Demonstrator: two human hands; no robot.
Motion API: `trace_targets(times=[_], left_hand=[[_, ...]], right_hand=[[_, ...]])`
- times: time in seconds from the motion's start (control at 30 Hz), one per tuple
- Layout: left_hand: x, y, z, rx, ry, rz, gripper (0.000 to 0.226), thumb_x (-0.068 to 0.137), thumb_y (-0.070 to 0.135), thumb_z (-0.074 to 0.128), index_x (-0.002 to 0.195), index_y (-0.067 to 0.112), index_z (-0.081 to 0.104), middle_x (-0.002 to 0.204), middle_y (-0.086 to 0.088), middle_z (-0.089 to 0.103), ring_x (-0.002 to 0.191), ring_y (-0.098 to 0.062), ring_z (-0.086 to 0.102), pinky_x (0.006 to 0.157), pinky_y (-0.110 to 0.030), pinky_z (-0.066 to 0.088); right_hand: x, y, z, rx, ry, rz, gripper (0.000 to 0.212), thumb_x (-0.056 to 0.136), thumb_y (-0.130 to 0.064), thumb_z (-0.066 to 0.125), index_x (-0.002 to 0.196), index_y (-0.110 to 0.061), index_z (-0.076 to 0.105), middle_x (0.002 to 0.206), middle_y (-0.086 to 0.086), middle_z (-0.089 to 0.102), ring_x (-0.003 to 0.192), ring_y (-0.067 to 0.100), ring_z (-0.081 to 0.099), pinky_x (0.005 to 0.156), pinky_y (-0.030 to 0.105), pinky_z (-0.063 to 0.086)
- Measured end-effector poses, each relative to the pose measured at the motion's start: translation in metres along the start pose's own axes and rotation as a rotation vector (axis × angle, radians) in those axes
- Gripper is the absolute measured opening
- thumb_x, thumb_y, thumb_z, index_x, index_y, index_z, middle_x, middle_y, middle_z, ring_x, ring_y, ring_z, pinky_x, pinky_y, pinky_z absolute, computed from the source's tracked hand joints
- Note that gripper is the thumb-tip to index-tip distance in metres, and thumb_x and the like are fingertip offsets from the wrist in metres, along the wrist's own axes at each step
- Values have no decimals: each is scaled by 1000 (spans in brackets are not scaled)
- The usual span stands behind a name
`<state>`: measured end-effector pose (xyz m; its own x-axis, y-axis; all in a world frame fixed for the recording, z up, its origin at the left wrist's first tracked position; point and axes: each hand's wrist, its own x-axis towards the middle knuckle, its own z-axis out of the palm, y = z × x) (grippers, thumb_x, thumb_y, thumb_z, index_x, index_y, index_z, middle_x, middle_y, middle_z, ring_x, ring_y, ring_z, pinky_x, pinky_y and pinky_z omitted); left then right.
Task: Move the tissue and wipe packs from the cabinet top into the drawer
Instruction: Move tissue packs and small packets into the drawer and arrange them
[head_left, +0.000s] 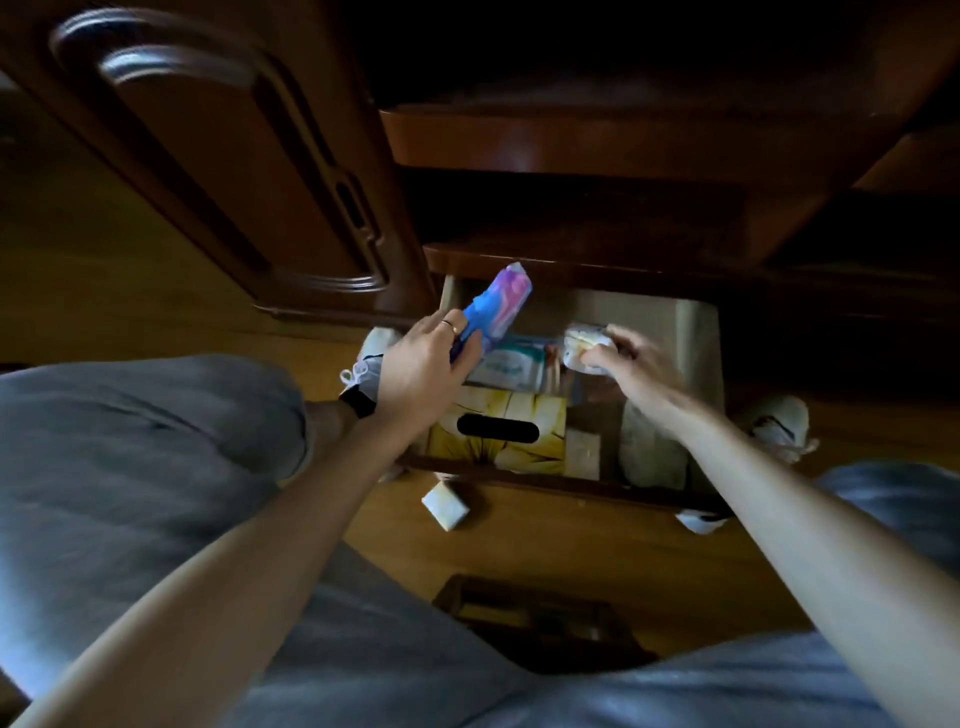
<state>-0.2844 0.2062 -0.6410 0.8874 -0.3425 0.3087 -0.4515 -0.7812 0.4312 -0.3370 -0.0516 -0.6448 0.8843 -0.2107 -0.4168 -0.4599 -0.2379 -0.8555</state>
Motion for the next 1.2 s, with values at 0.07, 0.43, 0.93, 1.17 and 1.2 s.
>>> trace_targets(times=[0.07, 0.43, 0.93, 1.17, 1.2], left_hand=[[1, -6, 6, 61, -43, 4, 24, 99, 34, 52, 97, 11, 59, 88, -3, 62, 79, -21, 59, 50, -32, 41], [-15, 0, 15, 131, -105, 85, 23, 90, 32, 69, 98, 12, 63, 94, -4, 65, 93, -22, 60, 58, -33, 51], [-22, -3, 35, -599, -404, -595, 73, 71, 84, 57, 123, 32, 58, 109, 17, 62, 94, 1, 63, 73, -17, 49], [-41, -13, -7, -1525, -112, -1198, 84, 78, 62, 75, 140, 10, 52, 121, -18, 65, 99, -29, 69, 78, -41, 57], [-49, -17, -11, -1614, -43, -1211, 82, 80, 61, 72, 140, 9, 52, 123, -18, 65, 100, -29, 69, 82, -40, 56]], right_hand=[[12, 10, 5, -60, -31, 42, 105, 51, -70, 70, 143, -22, 54, 113, -10, 63, 88, -6, 59, 65, 8, 43], [37, 7, 50, 439, -85, 110, 39, 61, -18, 92, 96, -20, 75, 99, 10, 78, 89, 25, 77, 73, 38, 62], [27, 32, 36, -101, -72, 49, 31, 62, -24, 84, 78, -15, 59, 77, -5, 62, 70, 5, 57, 63, 15, 49], [-1, -36, 125, -492, -287, -534, 32, 76, -22, 81, 75, -24, 49, 80, -6, 59, 76, 1, 51, 61, 23, 33], [-7, -42, 136, -548, -299, -637, 31, 77, -20, 79, 77, -26, 49, 93, -4, 62, 92, 4, 54, 69, 19, 35]])
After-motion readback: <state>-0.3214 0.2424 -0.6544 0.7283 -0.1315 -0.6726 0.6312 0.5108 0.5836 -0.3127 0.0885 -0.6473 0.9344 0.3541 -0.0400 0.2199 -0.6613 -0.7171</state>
